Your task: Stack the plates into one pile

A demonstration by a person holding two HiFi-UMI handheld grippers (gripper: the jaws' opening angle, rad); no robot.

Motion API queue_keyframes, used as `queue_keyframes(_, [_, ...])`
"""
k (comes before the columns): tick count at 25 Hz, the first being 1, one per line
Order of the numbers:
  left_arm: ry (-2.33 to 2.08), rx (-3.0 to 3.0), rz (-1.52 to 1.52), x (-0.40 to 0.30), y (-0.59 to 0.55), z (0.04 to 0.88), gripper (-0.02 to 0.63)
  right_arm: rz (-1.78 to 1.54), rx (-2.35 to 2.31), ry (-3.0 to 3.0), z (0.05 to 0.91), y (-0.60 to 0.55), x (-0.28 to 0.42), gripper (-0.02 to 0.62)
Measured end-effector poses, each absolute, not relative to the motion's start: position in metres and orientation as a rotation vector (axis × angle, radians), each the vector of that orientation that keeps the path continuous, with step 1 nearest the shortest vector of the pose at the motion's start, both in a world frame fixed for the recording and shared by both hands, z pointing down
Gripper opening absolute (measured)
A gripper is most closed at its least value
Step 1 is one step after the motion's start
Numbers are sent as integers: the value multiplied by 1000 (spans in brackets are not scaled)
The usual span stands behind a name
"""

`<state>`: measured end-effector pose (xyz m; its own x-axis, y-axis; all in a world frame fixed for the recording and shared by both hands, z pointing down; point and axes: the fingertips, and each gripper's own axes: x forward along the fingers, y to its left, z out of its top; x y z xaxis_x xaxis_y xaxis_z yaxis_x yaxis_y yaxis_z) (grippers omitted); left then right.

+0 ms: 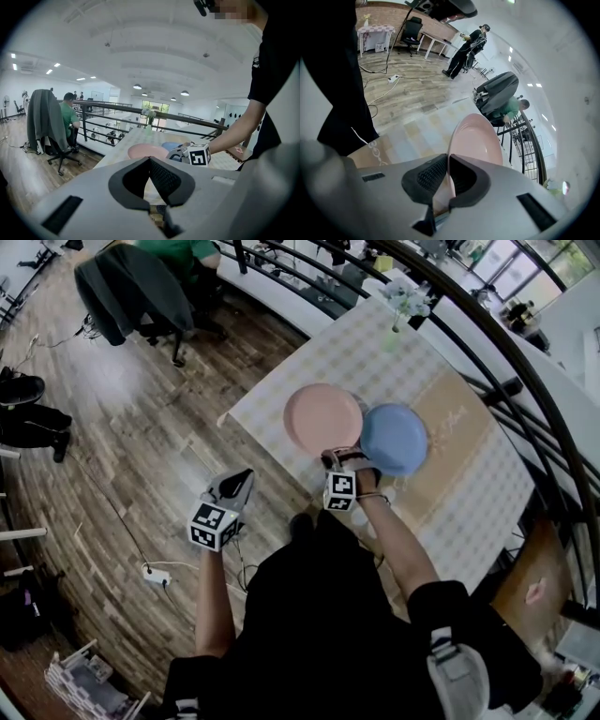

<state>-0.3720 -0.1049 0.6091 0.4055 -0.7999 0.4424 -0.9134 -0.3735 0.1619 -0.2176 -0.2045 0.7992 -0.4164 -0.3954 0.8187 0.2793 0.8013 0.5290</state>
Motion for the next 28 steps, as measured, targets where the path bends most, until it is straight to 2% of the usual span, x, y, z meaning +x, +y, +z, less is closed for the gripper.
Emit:
queue_keyframes(14, [-1385, 2389, 426, -349, -114, 596, 0, -749, 232, -1818, 763, -211, -174, 24])
queue_keyframes(28, [-1314, 2464, 459, -278, -132, 571, 0, -685, 301, -1795, 761, -213, -86, 25])
